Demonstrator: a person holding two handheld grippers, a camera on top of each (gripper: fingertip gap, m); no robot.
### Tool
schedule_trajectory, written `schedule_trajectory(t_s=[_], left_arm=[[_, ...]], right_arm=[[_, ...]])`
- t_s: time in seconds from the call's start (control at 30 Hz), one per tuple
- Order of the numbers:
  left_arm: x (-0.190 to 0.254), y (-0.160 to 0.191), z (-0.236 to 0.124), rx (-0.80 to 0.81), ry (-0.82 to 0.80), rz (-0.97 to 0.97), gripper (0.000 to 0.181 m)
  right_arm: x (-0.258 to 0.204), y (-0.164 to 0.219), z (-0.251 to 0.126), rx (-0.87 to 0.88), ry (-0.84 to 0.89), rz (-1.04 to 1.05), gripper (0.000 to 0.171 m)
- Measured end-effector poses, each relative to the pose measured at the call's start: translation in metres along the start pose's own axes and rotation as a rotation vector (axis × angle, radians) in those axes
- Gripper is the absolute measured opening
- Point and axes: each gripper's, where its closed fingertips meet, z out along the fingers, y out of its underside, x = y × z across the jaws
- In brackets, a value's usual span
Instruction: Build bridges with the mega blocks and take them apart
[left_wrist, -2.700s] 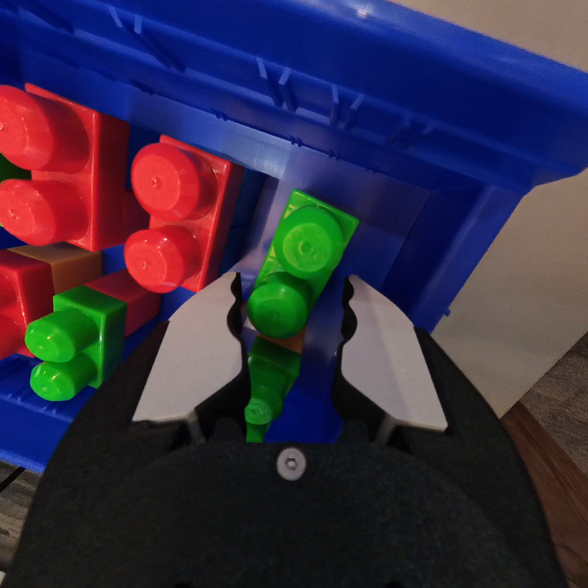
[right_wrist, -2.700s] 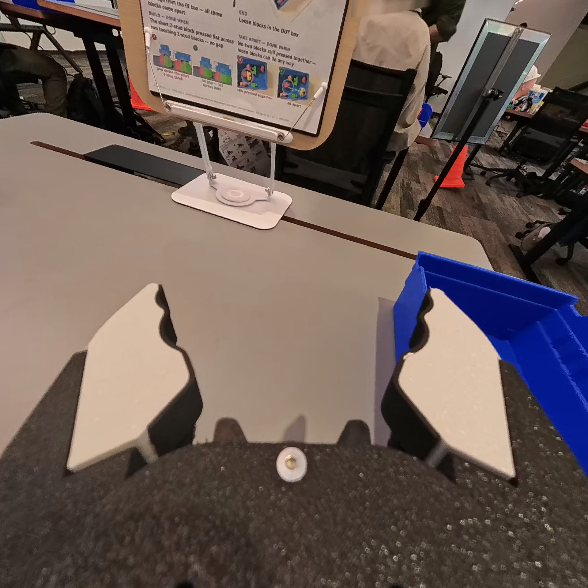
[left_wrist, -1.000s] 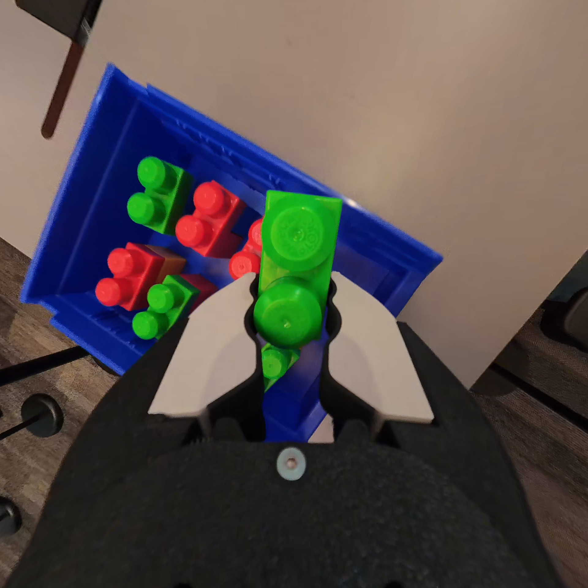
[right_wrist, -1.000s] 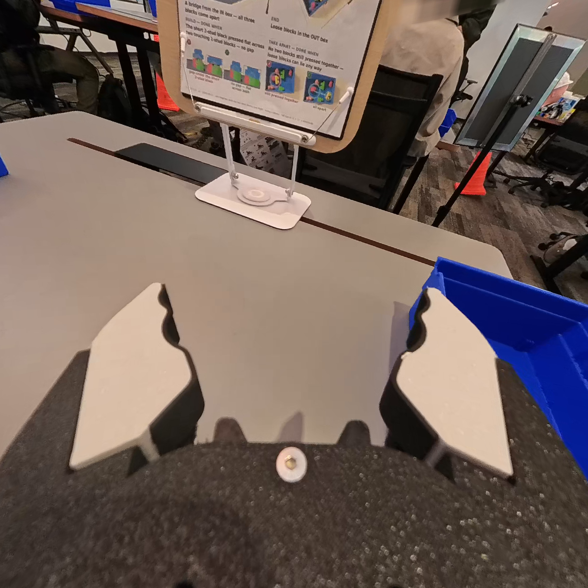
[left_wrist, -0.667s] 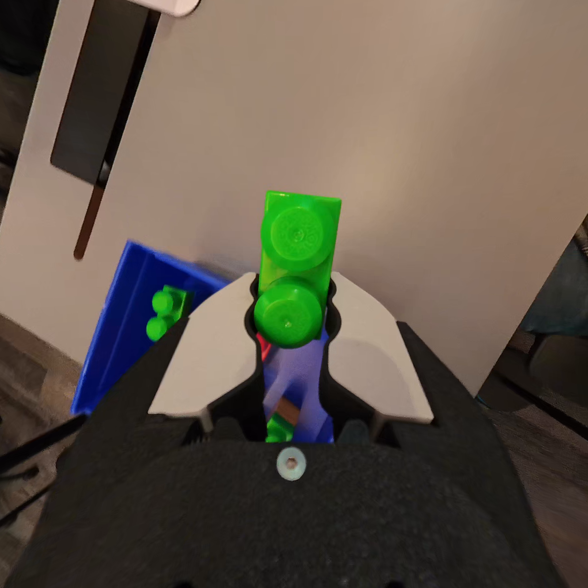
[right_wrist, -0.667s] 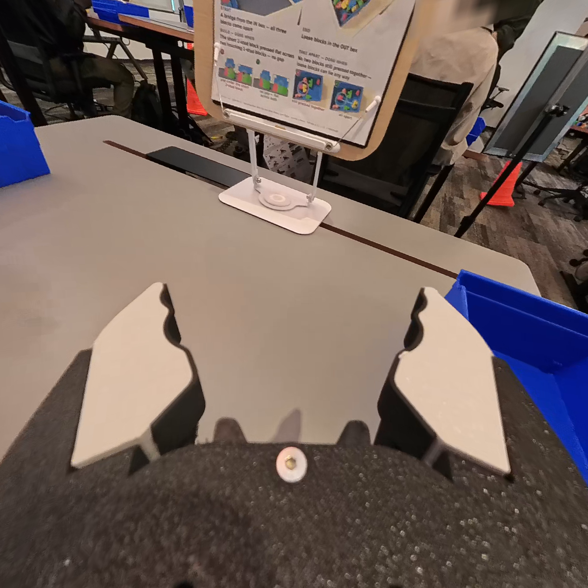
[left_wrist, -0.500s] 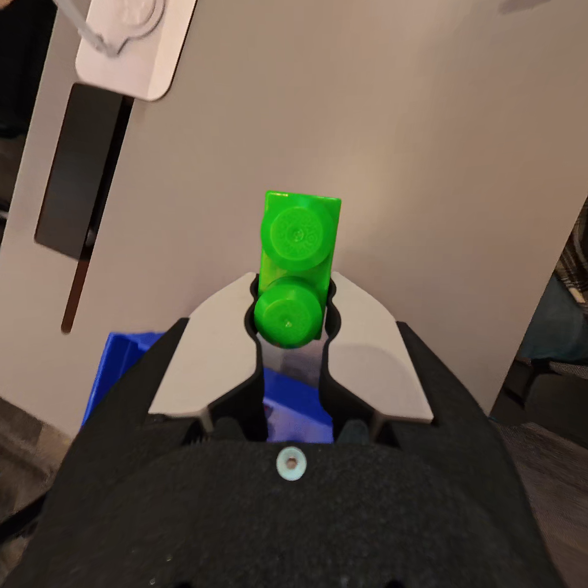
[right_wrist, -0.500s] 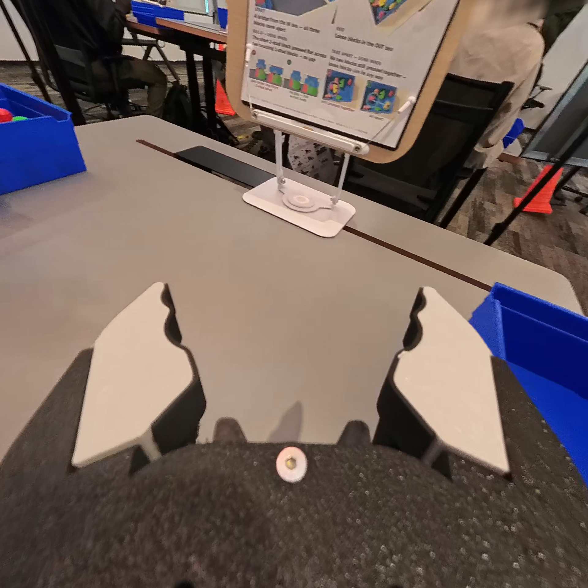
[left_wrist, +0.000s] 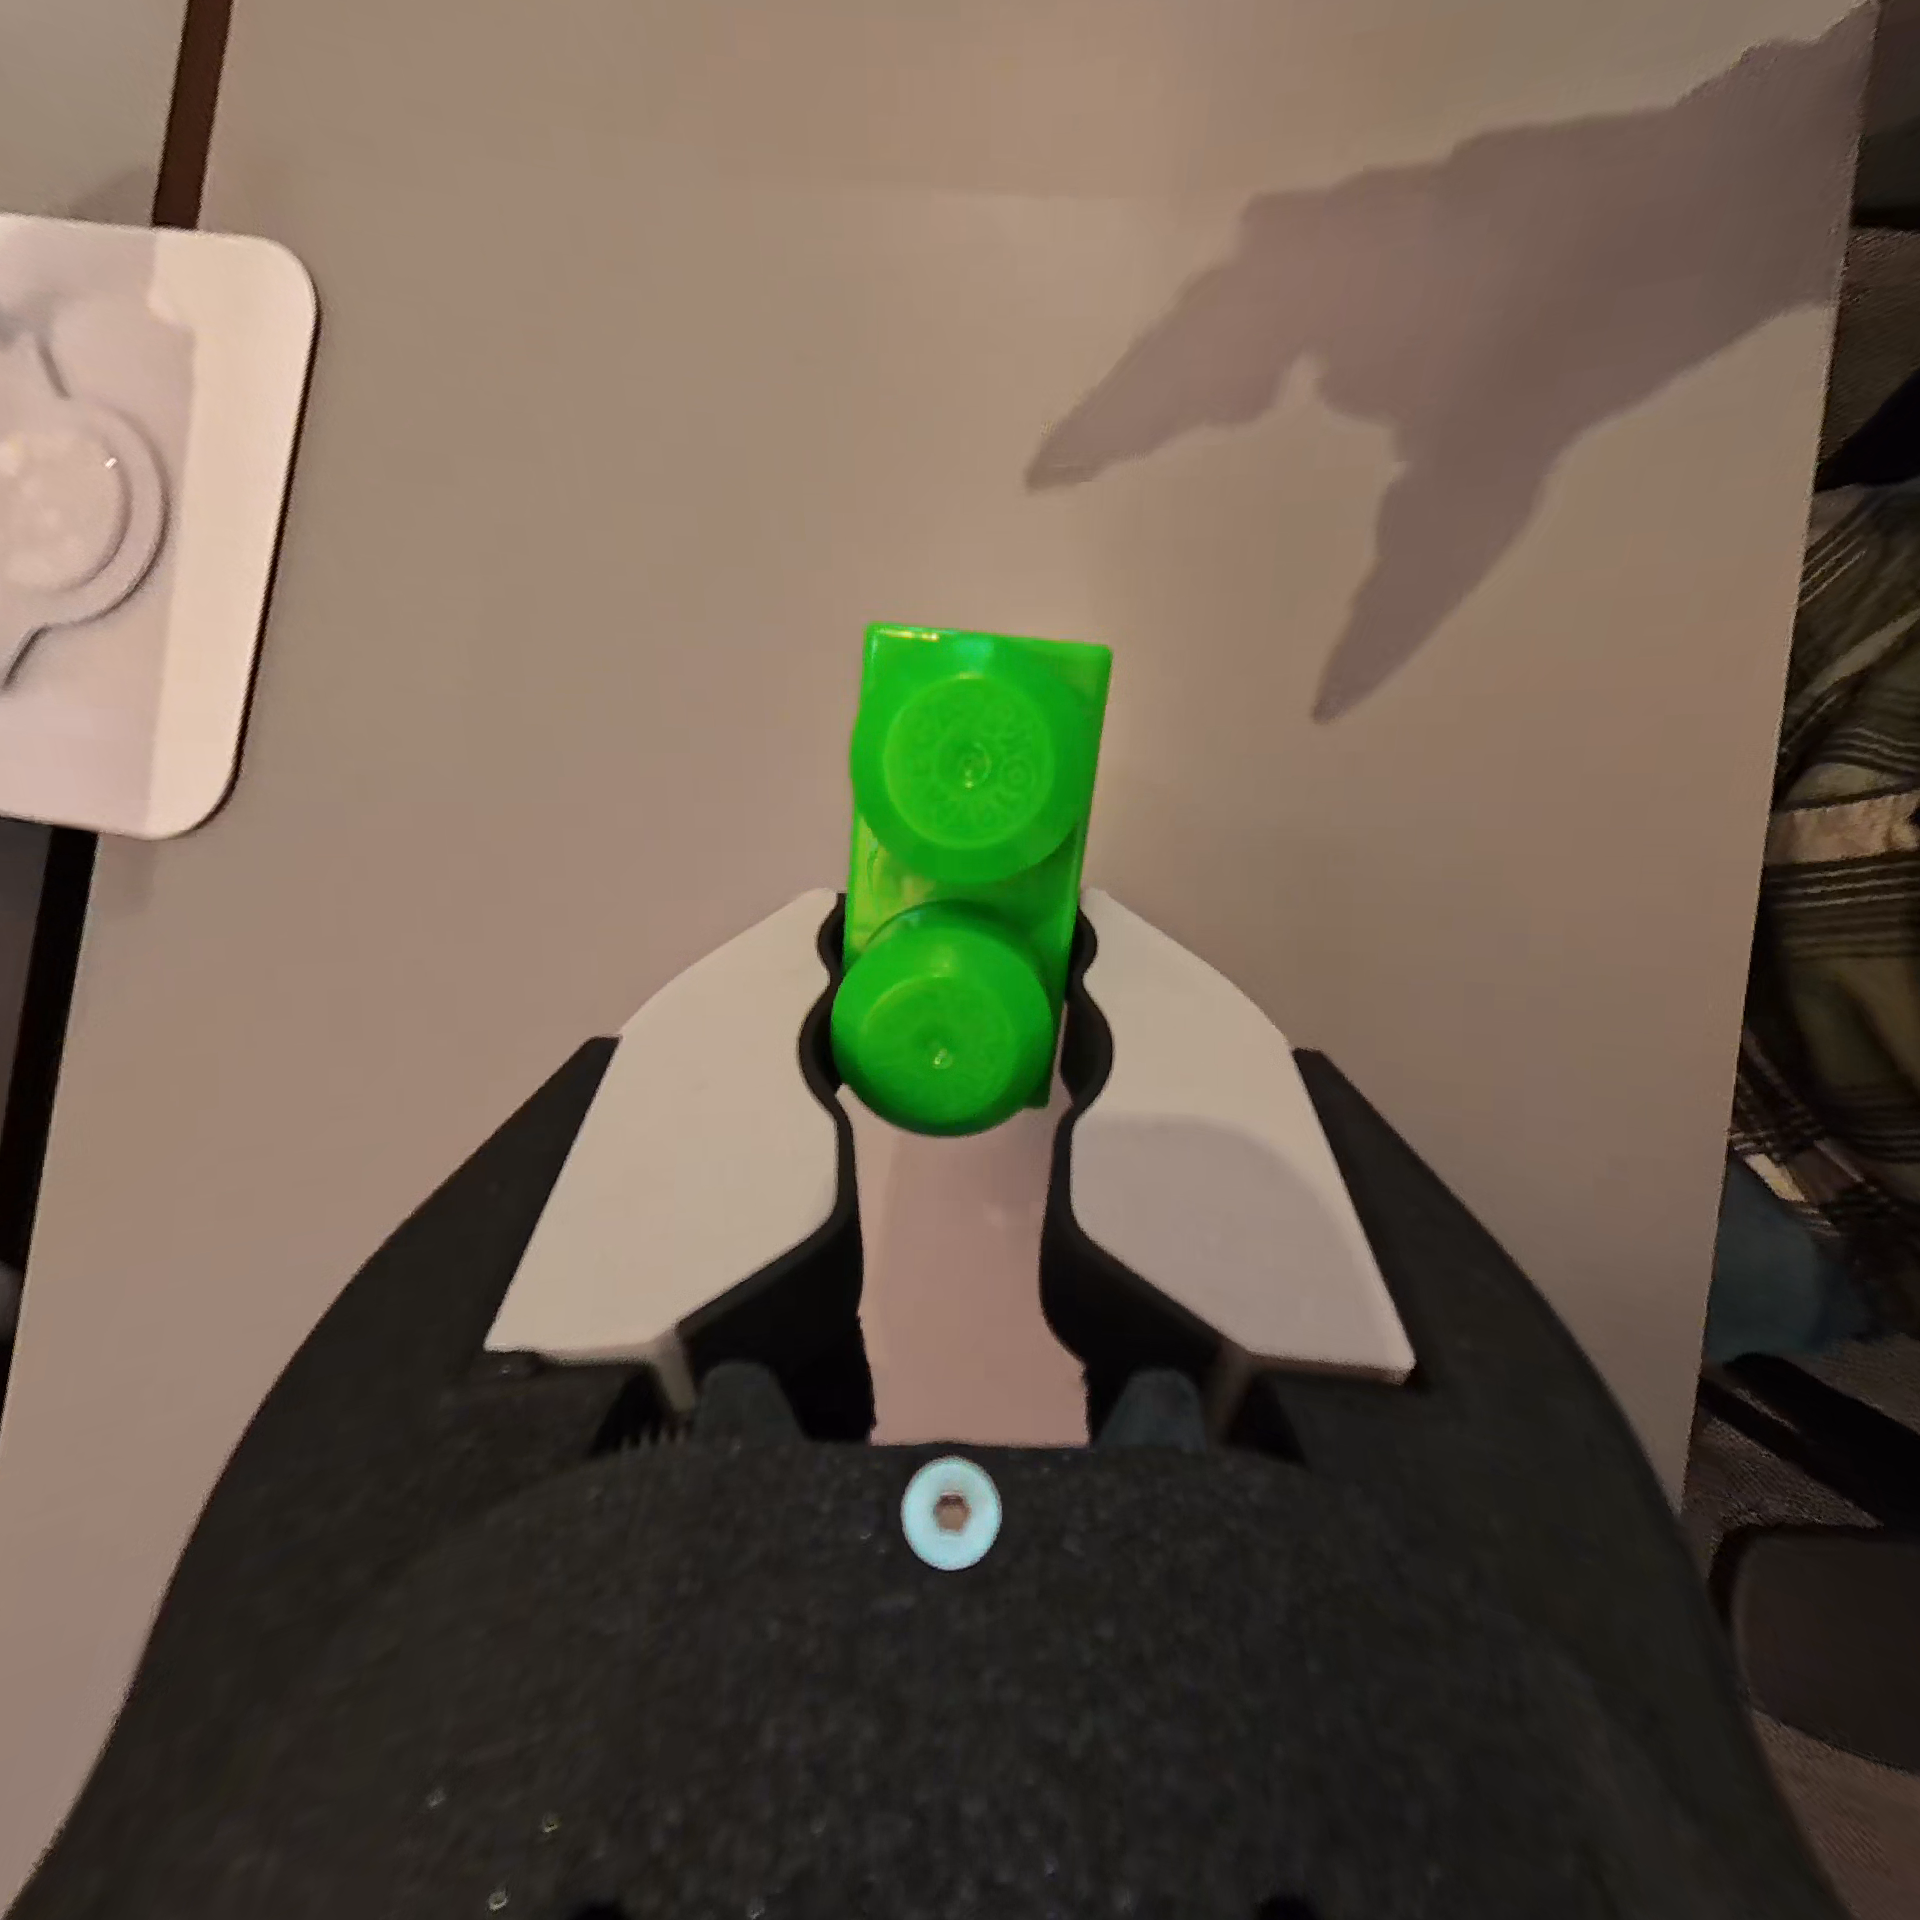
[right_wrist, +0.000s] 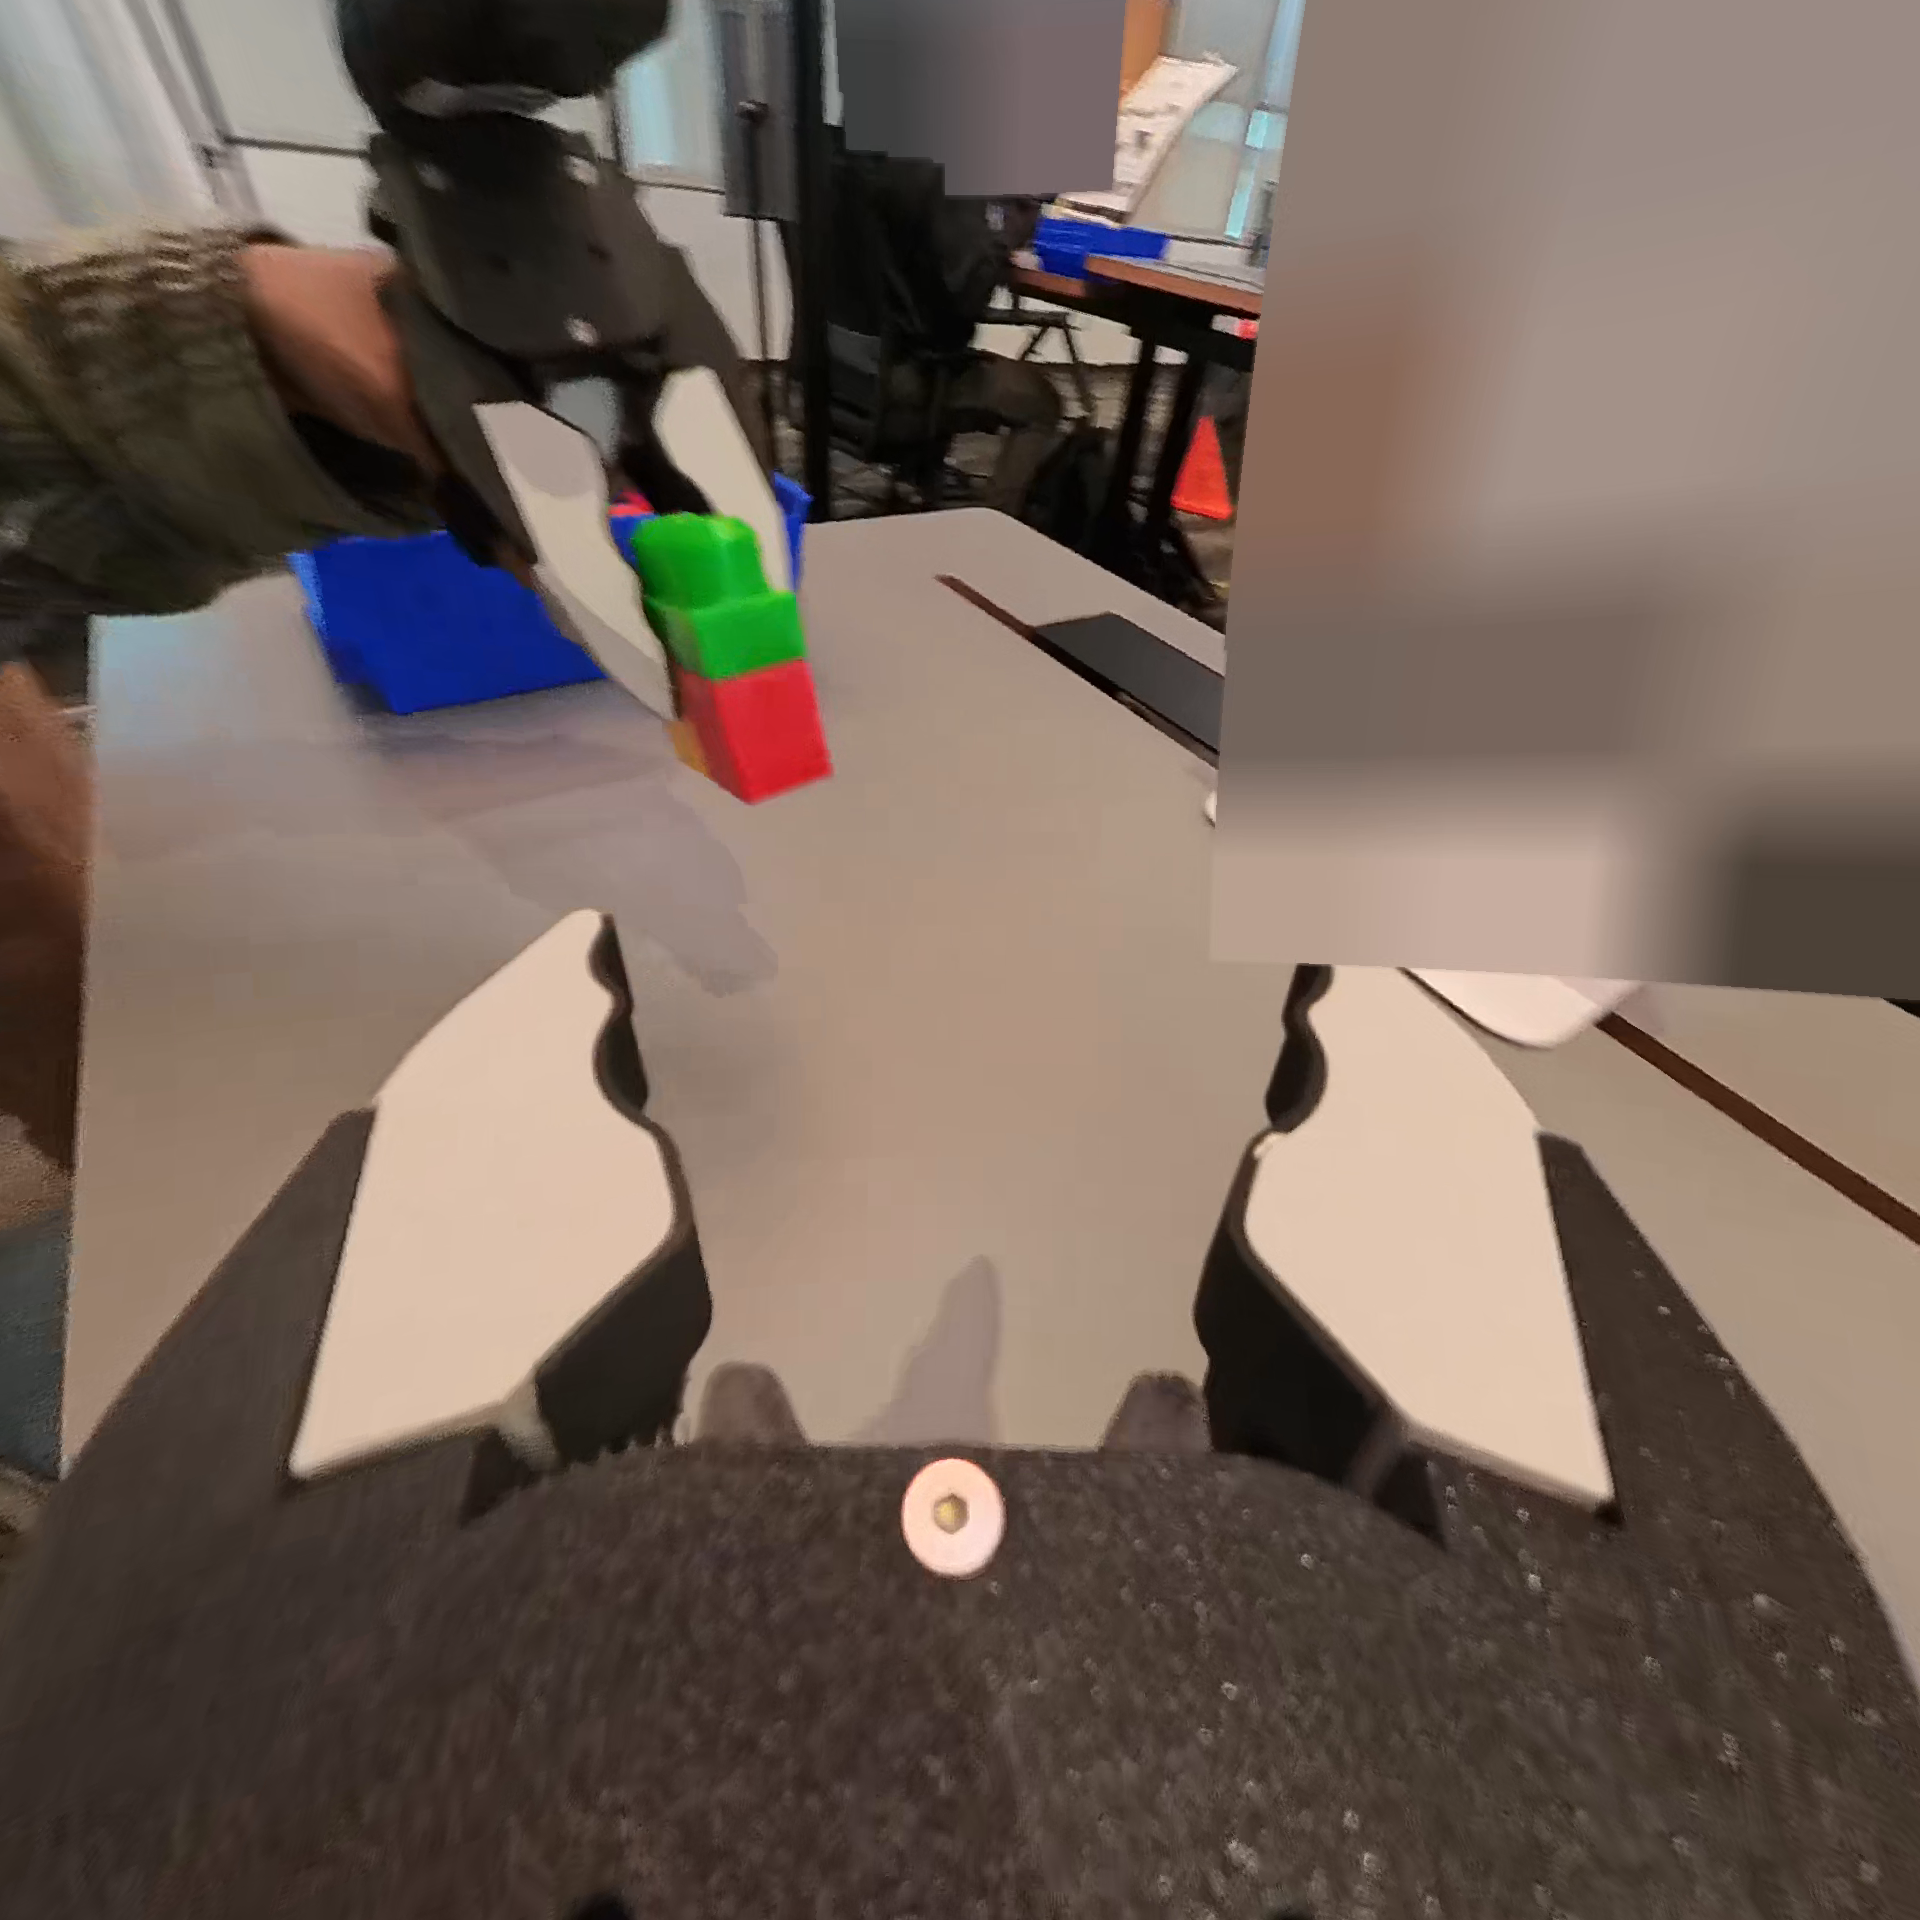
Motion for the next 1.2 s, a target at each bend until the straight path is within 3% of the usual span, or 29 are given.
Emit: schedule_trajectory(t_s=[0.27, 0.37, 0.6, 0.73, 0.8, 0.87, 0.97, 1.2], left_arm=[[0.016, -0.02, 0.03, 0.009, 0.079, 0.027, 0.038], [0.019, -0.02, 0.034, -0.001, 0.099, 0.031, 0.038], [0.022, -0.019, 0.036, 0.017, 0.134, 0.021, 0.038], [0.024, -0.02, 0.039, 0.029, 0.151, 0.019, 0.038], [0.023, -0.021, 0.04, 0.042, 0.151, 0.016, 0.038], [0.022, -0.02, 0.04, 0.056, 0.159, 0.011, 0.038], [0.021, -0.025, 0.037, 0.138, 0.165, 0.005, 0.038], [0.003, -0.038, 0.012, 0.52, 0.122, -0.075, 0.056]], right_arm=[[-0.041, 0.002, 0.061, -0.026, -0.298, -0.065, 0.103], [-0.048, 0.01, 0.074, -0.062, -0.369, -0.09, 0.089], [-0.056, 0.033, 0.094, -0.148, -0.45, -0.091, 0.079], [-0.058, 0.039, 0.104, -0.164, -0.472, -0.071, 0.063], [-0.062, 0.04, 0.106, -0.164, -0.509, -0.064, 0.042], [-0.065, 0.04, 0.107, -0.15, -0.537, -0.046, 0.036], [-0.064, 0.036, 0.106, -0.105, -0.55, -0.017, 0.036], [-0.047, 0.022, 0.106, 0.028, -0.513, 0.116, 0.036]])
